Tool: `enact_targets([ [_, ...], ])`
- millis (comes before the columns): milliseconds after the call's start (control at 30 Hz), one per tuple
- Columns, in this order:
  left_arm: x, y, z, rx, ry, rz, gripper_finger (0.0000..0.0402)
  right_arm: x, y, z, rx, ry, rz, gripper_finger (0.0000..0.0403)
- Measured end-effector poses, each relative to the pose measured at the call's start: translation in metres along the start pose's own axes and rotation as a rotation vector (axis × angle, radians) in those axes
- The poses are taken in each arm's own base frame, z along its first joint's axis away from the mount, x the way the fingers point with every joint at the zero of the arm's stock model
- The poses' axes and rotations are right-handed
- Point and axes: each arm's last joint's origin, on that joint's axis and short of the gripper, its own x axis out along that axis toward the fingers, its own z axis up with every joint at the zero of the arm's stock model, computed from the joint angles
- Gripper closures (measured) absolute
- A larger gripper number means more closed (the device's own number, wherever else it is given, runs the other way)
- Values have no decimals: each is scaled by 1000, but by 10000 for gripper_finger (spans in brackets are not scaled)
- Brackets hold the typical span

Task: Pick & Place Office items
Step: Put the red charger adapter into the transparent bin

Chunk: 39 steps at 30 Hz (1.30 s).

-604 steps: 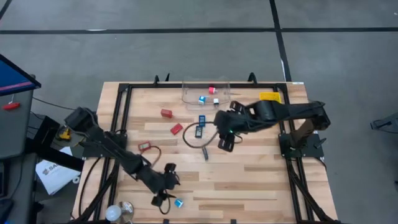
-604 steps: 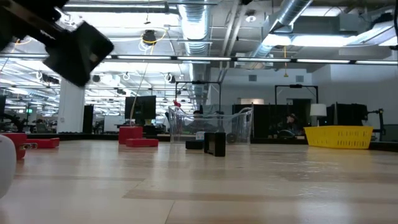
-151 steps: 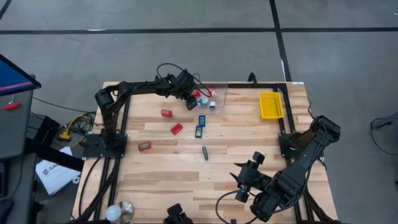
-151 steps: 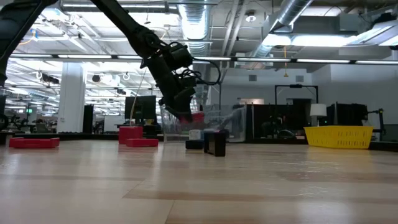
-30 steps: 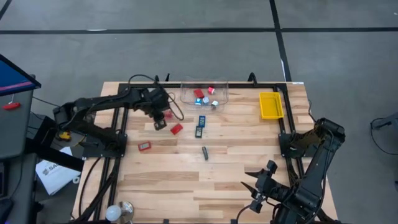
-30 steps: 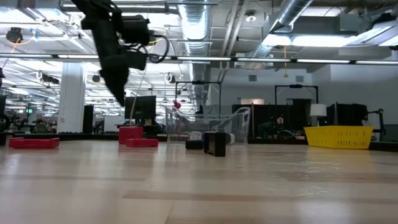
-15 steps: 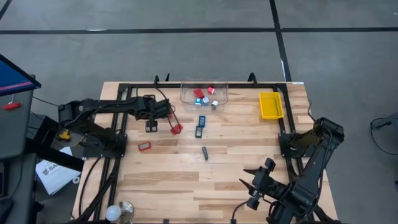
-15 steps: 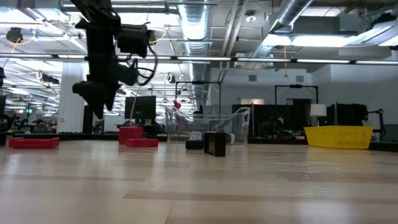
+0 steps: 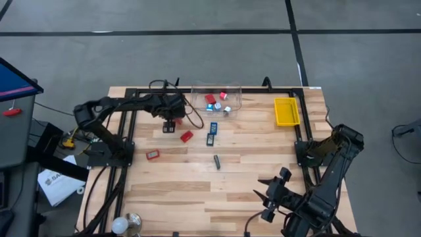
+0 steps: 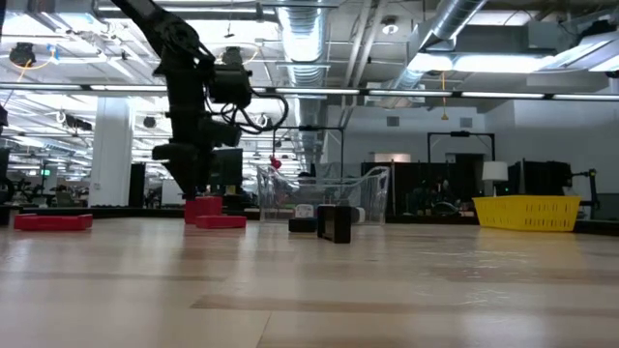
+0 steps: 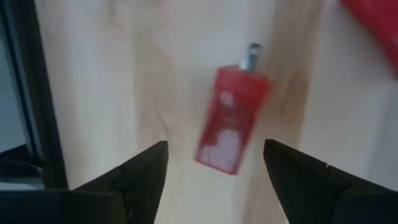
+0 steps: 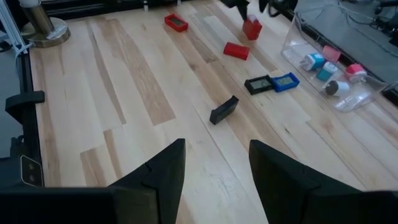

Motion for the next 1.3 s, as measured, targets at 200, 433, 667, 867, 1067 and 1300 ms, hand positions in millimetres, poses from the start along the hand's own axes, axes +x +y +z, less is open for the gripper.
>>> enact_targets([
  [200, 14, 5, 5, -17, -15, -67, 154, 0, 0, 0, 16, 3, 1, 232],
  [433, 23, 3, 8, -36, -32, -109, 225, 0, 0, 0, 19, 3, 1, 232],
  [667, 12, -1, 3, -103, -32, -189, 291, 0, 0, 0, 27, 6, 1, 232],
  [867, -29, -16, 8, -105, -229, -323, 291, 0, 0, 0, 31, 5, 1, 232],
  [1067, -86, -15, 30, -136, -692, -221, 291, 0, 0, 0, 23, 3, 0, 232],
  [1300, -96, 5, 56, -224, -825, 47, 291, 1, -1, 1, 17, 1, -5, 232],
])
